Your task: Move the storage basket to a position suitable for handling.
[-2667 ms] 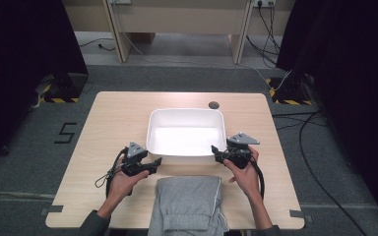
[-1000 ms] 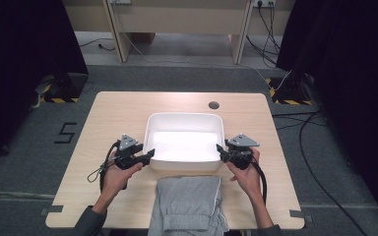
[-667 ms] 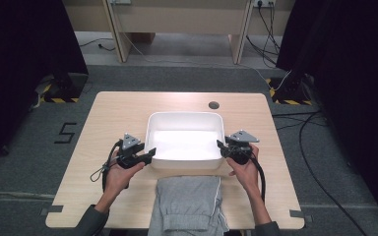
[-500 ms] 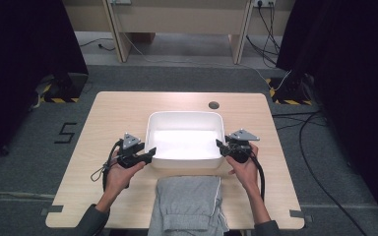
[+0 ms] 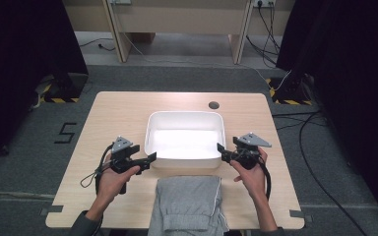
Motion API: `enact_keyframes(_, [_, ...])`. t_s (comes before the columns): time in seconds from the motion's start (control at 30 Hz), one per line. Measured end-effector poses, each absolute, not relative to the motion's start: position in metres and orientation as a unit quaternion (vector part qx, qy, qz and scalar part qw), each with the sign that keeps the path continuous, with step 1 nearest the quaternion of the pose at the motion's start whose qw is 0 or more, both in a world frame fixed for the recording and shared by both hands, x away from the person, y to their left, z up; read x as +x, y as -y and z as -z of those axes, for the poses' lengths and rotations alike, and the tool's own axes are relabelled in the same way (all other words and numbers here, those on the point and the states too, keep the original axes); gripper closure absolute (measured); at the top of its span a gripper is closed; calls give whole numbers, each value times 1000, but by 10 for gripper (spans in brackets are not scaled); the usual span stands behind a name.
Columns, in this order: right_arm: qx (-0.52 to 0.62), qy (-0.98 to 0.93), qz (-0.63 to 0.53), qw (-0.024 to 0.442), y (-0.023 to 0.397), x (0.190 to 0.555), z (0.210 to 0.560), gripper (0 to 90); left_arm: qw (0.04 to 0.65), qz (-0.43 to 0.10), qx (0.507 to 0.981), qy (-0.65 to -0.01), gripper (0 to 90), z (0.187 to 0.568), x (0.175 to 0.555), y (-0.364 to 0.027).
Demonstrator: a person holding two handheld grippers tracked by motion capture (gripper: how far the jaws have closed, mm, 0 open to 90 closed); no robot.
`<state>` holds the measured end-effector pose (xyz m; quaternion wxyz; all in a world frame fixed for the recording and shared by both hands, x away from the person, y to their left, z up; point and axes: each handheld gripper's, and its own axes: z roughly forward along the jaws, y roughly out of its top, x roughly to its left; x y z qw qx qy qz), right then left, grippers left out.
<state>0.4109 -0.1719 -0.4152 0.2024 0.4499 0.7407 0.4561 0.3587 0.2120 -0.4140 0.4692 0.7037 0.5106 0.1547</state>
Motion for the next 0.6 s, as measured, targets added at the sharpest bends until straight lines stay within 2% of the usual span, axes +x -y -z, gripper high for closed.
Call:
enact_keyframes(0.27, [450,-746,-449,196,185,379,412,258,459,-139,721,-500,189,425,324,-213])
enact_keyframes(0.6, [439,-764,-444,160,191,348,439,244,448,-110,739,-492,177,450,287,-209])
